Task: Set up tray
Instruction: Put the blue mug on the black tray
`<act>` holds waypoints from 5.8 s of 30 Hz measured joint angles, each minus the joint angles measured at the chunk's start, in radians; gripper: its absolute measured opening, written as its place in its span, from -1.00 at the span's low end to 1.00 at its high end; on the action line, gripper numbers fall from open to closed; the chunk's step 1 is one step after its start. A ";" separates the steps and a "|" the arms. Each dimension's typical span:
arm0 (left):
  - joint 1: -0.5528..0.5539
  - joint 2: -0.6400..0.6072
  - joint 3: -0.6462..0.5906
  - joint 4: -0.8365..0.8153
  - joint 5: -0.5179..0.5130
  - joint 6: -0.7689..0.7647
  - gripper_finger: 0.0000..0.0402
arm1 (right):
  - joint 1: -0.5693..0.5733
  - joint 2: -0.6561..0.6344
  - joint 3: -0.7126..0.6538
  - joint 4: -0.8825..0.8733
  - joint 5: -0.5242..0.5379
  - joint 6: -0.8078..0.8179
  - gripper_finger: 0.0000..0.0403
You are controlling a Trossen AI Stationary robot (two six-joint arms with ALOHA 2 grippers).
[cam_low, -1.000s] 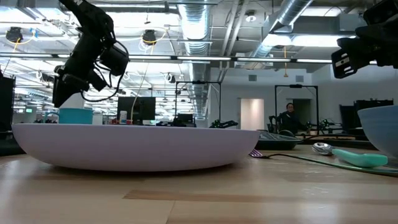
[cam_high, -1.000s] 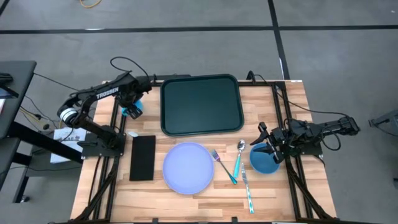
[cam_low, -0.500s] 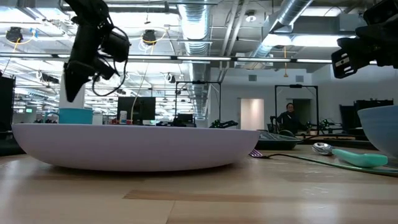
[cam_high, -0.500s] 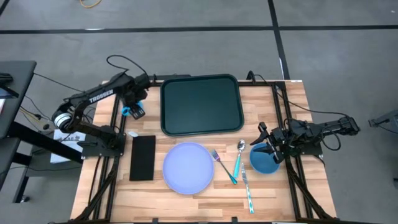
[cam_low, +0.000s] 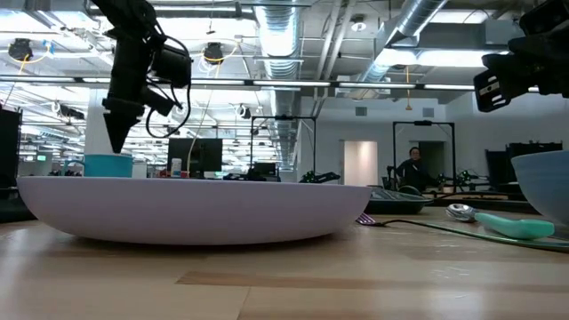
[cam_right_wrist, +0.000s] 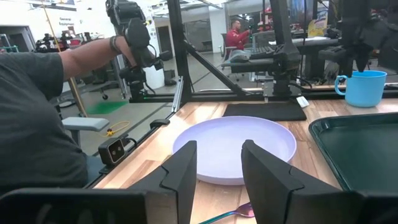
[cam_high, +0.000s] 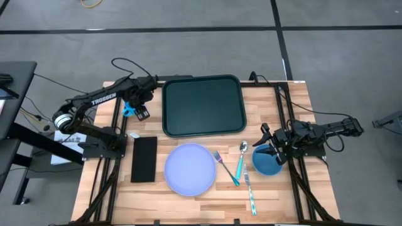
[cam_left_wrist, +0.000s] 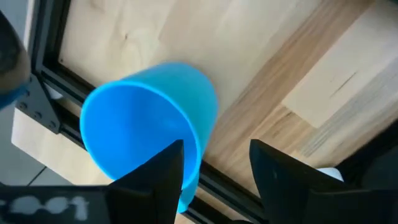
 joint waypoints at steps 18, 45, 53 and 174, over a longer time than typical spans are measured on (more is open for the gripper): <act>0.003 0.000 -0.089 0.081 -0.059 -0.012 -0.14 | 0.000 0.000 0.000 0.000 0.000 0.000 -0.41; 0.003 0.000 -0.091 0.131 -0.060 -0.006 -0.96 | 0.000 0.000 0.000 0.000 0.000 0.000 -0.41; 0.003 0.000 -0.085 0.118 -0.126 0.013 -0.98 | 0.000 0.000 0.000 0.000 0.000 0.000 -0.41; -0.132 0.491 0.518 0.220 0.023 0.326 -0.81 | 0.000 0.000 0.000 0.000 0.000 0.000 -0.41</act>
